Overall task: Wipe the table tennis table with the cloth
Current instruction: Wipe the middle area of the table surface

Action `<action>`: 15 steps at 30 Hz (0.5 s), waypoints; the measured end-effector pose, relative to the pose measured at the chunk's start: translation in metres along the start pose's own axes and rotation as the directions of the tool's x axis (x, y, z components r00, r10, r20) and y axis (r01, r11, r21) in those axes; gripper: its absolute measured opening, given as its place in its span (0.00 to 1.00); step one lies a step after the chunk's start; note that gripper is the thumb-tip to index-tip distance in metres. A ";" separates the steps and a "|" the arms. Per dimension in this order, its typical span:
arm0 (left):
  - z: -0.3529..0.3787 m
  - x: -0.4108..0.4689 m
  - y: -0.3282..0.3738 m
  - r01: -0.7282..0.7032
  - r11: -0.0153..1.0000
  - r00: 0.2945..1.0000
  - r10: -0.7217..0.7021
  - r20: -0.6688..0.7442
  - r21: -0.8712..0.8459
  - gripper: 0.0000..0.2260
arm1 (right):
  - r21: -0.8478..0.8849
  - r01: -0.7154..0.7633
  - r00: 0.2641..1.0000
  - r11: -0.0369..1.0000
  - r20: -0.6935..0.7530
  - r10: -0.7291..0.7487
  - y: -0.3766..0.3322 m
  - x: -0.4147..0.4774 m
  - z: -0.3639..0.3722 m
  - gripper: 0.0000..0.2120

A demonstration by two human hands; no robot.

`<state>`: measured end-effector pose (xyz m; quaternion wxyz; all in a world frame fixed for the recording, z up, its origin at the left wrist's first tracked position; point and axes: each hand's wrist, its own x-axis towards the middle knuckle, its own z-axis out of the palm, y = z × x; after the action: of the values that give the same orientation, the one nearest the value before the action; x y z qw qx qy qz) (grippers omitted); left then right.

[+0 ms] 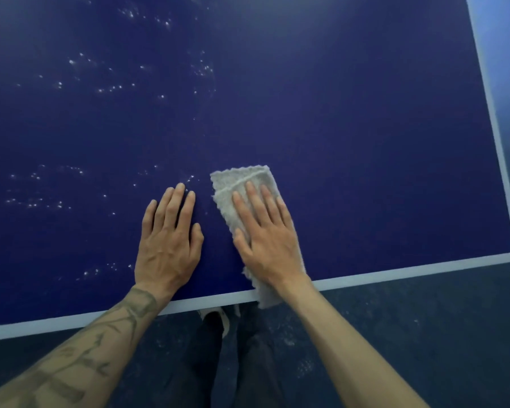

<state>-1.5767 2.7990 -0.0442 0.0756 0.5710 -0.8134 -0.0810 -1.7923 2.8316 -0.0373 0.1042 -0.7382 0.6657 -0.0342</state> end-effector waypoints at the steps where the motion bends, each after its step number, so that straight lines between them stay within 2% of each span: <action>1: 0.000 0.000 0.000 0.004 1.000 1.000 -0.004 0.000 -0.001 0.26 | -0.009 0.000 1.000 1.000 0.000 0.000 0.012 -0.010 -0.002 0.33; 4: 0.000 0.001 -0.001 0.015 1.000 1.000 -0.014 0.004 -0.013 0.26 | -0.042 -0.180 0.983 0.983 0.015 0.181 0.061 -0.022 -0.018 0.32; 6: 0.000 0.002 0.000 0.020 1.000 1.000 -0.020 0.001 -0.016 0.26 | -0.008 -0.345 0.938 0.939 0.013 0.345 0.078 -0.009 -0.027 0.32; 9: 0.001 0.002 0.000 0.019 1.000 1.000 -0.019 0.006 -0.018 0.26 | 0.010 -0.444 0.895 0.896 -0.031 0.444 0.057 0.026 -0.026 0.33; 11: 0.001 0.002 0.000 0.016 1.000 1.000 -0.016 0.000 -0.009 0.26 | 0.021 -0.358 0.933 0.933 -0.039 0.359 0.027 0.040 -0.016 0.33; 13: 0.001 0.001 0.000 0.012 1.000 1.000 -0.012 -0.008 -0.008 0.26 | 0.030 -0.174 0.984 0.984 -0.030 0.174 -0.001 0.031 -0.005 0.33; 15: 0.000 0.002 0.000 0.013 1.000 1.000 -0.013 -0.010 -0.013 0.27 | 0.031 -0.014 1.000 0.999 -0.004 0.014 -0.005 0.005 -0.001 0.33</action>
<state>-1.5777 2.7975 -0.0440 0.0830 0.5762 -0.8087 -0.0841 -1.7868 2.8269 -0.0357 0.1144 -0.7316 0.6705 -0.0455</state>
